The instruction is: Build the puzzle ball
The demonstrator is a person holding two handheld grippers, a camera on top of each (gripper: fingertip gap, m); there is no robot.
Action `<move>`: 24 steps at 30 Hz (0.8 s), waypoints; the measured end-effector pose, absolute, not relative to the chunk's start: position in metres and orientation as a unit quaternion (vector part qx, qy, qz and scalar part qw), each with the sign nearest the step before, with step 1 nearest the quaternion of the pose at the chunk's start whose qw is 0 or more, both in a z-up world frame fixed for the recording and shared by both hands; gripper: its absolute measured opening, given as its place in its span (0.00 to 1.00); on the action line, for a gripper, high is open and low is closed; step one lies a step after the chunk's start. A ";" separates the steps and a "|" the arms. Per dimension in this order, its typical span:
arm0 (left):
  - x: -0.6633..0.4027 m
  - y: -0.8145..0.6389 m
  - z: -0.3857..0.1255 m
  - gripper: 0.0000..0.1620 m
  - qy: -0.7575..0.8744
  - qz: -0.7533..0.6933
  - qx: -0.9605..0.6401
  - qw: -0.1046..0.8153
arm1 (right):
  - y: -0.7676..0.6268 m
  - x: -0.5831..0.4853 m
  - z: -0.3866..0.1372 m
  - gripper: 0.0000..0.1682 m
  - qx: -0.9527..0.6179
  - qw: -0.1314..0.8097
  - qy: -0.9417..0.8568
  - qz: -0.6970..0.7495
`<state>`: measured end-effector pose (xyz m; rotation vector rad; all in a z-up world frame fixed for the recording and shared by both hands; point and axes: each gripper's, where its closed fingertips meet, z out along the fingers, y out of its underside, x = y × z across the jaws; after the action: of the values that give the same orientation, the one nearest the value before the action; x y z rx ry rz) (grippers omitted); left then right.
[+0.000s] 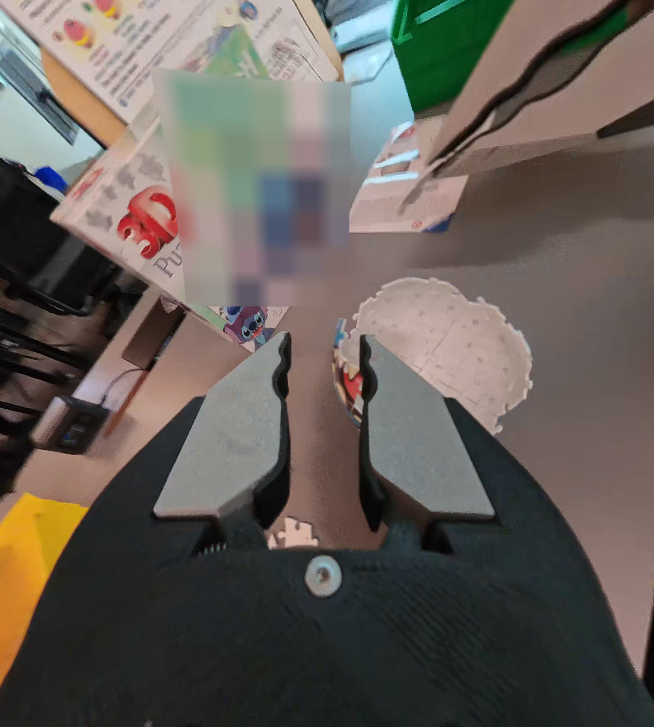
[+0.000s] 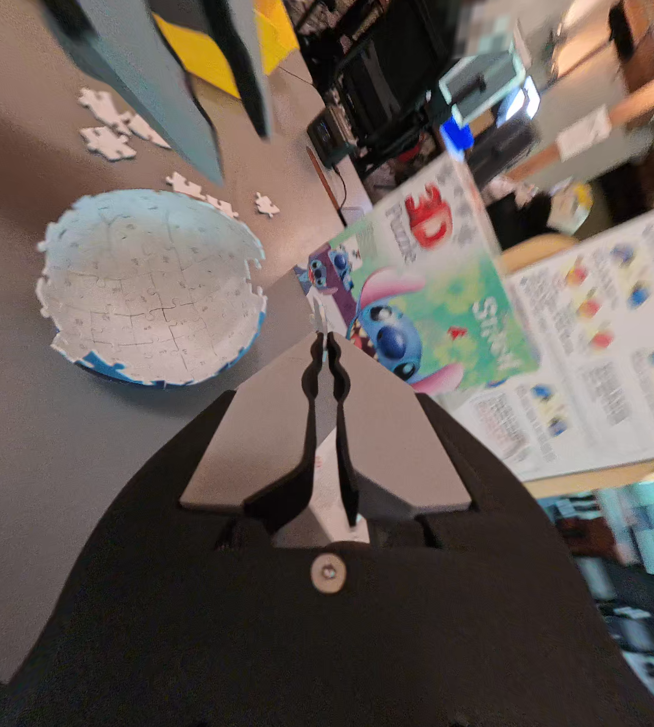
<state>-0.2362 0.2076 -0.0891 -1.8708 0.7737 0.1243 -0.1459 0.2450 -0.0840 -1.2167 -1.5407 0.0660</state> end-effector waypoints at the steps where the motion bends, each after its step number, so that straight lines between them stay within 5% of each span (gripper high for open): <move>1: -0.244 0.208 -0.085 0.21 0.303 0.026 -0.786 0.538 | 0.255 -0.140 -0.091 0.00 -0.554 0.537 -0.633 0.064; 6: -0.276 0.214 -0.087 0.29 0.232 -0.079 -0.804 0.542 | 0.275 -0.127 -0.125 0.00 -0.650 0.450 -0.575 0.212; 13: -0.276 0.216 -0.091 0.31 0.207 -0.276 -0.768 0.540 | 0.237 -0.151 -0.092 0.00 -0.600 0.385 -0.582 0.392; 24: -0.292 0.236 -0.130 0.30 0.135 -0.325 -0.786 0.508 | 0.214 -0.164 -0.084 0.00 -0.517 0.419 -0.525 0.530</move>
<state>-0.2916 0.2361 -0.1295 -1.8939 0.3251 -0.7844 -0.1643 0.2145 -0.0842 -1.2967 -1.3174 1.3288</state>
